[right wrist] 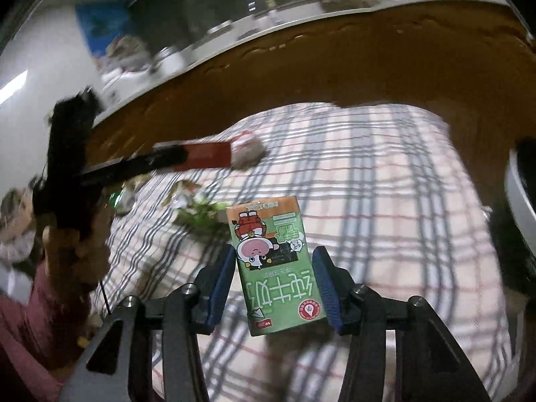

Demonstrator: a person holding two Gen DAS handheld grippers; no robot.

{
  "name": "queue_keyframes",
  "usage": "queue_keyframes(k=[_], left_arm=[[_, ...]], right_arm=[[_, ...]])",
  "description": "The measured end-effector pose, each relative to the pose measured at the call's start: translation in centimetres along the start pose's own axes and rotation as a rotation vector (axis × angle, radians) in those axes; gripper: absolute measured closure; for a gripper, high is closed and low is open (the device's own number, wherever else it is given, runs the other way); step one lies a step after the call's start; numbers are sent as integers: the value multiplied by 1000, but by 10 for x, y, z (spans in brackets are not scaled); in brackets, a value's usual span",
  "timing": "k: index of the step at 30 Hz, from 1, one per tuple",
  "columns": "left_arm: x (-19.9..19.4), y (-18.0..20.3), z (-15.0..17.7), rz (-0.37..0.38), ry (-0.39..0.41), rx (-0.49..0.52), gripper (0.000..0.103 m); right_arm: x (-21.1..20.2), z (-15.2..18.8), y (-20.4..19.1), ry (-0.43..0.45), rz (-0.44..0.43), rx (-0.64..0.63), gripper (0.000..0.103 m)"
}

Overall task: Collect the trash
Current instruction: 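Carry the white-red carton and green milk carton with both tools over the bin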

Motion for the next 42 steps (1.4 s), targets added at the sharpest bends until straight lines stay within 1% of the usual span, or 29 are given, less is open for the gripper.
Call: queue_keyframes(k=[2,5,8,10,13,15,19,22,27,34,42], left_arm=[[4,11,0,21,-4,4,56],[7,22,0,34,-9,10,56],[6,29,0,36,-9,15,56],[6,31,0,36,-10,13,56],[6,31,1,30,-17,5,56],[6,30,2,33,-22,-3,56],[8,33,1,39,-23,5,56],[12,46,-1,53,-25,20,56],[24,78,-7,91,-29,58,56],[46,132,-18,163,-38,113,56],[71,192,-36,231,-45,178,56]], right_arm=[[-5,2,9,-9,29,18,55],[3,4,21,-55,83,36,55],[12,6,24,-84,75,53,53],[17,7,24,-106,63,60,50],[29,12,22,-143,43,57,49],[33,18,21,-151,63,45,50],[18,18,27,-87,83,59,54],[1,11,41,-31,105,100,55],[-32,4,69,38,160,148,55],[-80,-4,111,123,242,216,55],[-124,-10,161,198,330,292,55]])
Point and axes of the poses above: each gripper's, at about its wrist camera, not at the fingertips, and x roughly the way its jaws point, y to its right, z to its underside, the point moved 3 cm from there along x, roughly the way its jaws point, and after that the axes turned 1 degree about x, right-handed, at the moved point
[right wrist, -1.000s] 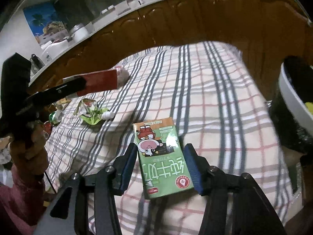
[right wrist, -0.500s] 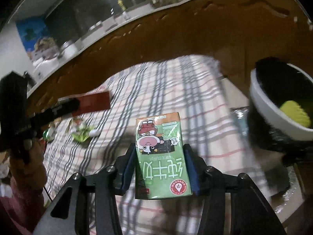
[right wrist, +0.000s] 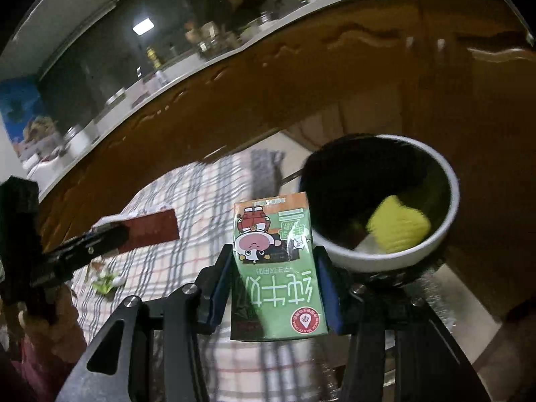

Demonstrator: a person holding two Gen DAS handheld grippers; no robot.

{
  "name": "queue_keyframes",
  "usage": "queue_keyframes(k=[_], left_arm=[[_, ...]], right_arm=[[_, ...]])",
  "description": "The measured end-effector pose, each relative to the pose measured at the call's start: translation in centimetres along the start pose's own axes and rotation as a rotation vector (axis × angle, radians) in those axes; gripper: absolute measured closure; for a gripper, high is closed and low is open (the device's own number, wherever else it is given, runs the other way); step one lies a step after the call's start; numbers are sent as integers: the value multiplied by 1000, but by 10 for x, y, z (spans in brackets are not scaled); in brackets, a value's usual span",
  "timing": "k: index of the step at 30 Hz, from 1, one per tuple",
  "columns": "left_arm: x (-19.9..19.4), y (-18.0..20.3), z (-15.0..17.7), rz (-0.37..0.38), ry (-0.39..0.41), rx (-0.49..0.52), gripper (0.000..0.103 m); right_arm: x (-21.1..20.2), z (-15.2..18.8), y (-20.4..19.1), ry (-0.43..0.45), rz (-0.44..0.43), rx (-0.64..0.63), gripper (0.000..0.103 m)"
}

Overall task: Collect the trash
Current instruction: 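Carry the white-red carton and green milk carton with both tools over the bin, then open both tools to drop both cartons into the bin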

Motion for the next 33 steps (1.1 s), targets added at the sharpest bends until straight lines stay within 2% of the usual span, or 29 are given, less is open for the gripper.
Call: queue_keyframes(k=[4,13,20,31,33], left_arm=[[21,21,-12,20,-14,24,56],[54,54,-39,34,-13,70,56],[82,67,-55,32,-9,89,56],[127,77,-65,28,-59,86,56],[134,78,-65,36,-76,78,55]], right_arm=[[-4,-12,25,21,32,35,55],[4,-30,52,32,72,68,56],[13,-46,66,40,87,97,56],[35,-64,83,11,110,122,56],[39,-66,87,11,102,141,53]])
Point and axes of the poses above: each gripper's, at about its wrist camera, not at the fingertips, and x roughly the way its jaws point, y to its right, z to its underside, the point moved 3 cm from there along x, roughly the way its jaws point, and after that the axes turned 1 degree about x, right-handed, at the moved point
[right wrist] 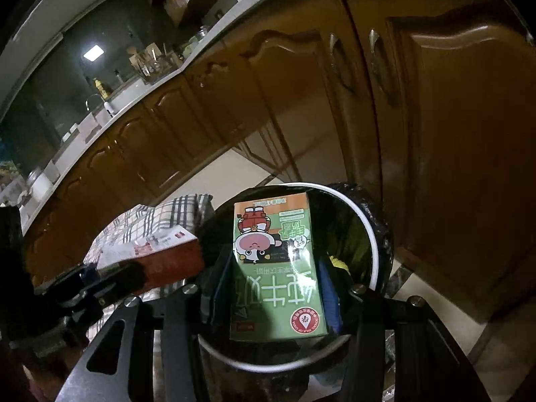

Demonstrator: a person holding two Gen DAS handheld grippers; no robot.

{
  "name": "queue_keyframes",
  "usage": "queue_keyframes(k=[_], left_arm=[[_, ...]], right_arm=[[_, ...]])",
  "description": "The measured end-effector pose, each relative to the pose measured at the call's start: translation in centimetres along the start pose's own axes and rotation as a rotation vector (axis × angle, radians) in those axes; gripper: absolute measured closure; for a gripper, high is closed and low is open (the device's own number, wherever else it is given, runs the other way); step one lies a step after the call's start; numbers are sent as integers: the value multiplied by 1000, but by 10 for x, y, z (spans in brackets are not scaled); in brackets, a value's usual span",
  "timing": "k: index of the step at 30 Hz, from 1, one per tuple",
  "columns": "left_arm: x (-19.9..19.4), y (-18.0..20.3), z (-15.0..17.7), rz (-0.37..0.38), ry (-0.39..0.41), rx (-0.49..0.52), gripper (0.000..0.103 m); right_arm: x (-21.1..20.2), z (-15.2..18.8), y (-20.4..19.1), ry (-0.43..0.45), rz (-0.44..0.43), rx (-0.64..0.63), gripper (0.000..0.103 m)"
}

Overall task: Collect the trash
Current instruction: 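Open both tools to drop both cartons into the bin, then move both open tools back over the crumpled paper and green snack bag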

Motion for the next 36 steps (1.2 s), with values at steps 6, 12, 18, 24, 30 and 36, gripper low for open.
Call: queue_keyframes(k=[6,12,18,24,30,36], left_arm=[[21,2,5,5,-53,-9,40],[17,-5,16,2,-54,-29,36],[-7,-20,30,-13,-26,-64,32],[-42,-49,54,-38,9,-146,32],[-78,-80,85,-90,35,-201,32],[-113,-110,113,-149,48,-226,32]], right_arm=[[7,-1,12,3,-11,48,42],[2,4,17,14,-26,83,38],[-4,13,9,28,-68,93,28],[-12,40,-20,26,-131,77,21],[-13,64,-56,-2,-194,51,16],[-11,82,-97,-44,-258,-10,15]])
Point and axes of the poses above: each gripper's, at about its wrist camera, not at the fingertips, and x roughly the way its jaws point, y to its right, z to its underside, the point moved 3 cm from there along x, roughly the way its jaws point, and after that the axes turned 1 degree about x, right-handed, at the moved point
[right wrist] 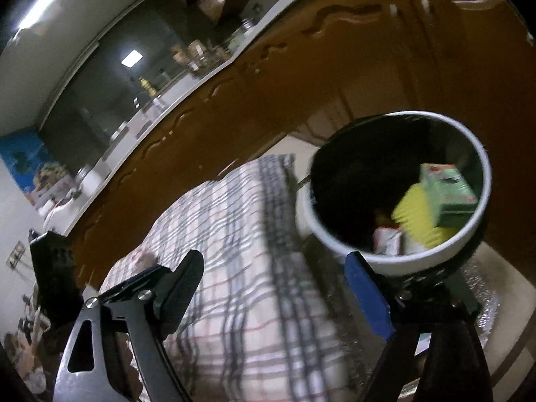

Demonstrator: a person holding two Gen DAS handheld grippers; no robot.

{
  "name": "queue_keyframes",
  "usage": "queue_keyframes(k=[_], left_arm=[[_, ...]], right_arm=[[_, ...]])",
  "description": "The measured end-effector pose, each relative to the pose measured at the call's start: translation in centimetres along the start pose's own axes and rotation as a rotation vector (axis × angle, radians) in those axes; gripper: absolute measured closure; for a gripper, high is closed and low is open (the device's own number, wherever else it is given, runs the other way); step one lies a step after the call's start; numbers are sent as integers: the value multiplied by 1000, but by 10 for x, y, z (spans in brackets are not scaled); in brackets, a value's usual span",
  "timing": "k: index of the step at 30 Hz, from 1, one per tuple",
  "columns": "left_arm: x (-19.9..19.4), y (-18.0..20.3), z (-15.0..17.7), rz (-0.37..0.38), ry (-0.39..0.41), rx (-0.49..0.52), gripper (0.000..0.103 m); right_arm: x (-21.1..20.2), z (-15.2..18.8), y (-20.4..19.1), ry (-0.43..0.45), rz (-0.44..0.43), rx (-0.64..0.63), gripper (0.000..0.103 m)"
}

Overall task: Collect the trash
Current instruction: 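Move both open tools back over the crumpled paper and green snack bag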

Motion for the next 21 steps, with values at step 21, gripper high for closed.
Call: queue_keyframes(k=[21], left_arm=[[-71,-115,25,-143,38,-127,32]], right_arm=[[47,62,-93,-170,-119,-147,15]])
Point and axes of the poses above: each gripper's, at about its wrist camera, not at the fingertips, and x roughly the way its jaws point, y to its right, z to its underside, the point moved 3 cm from there along x, roughly the way its jaws point, and after that the axes turned 1 degree about x, right-handed, at the moved point
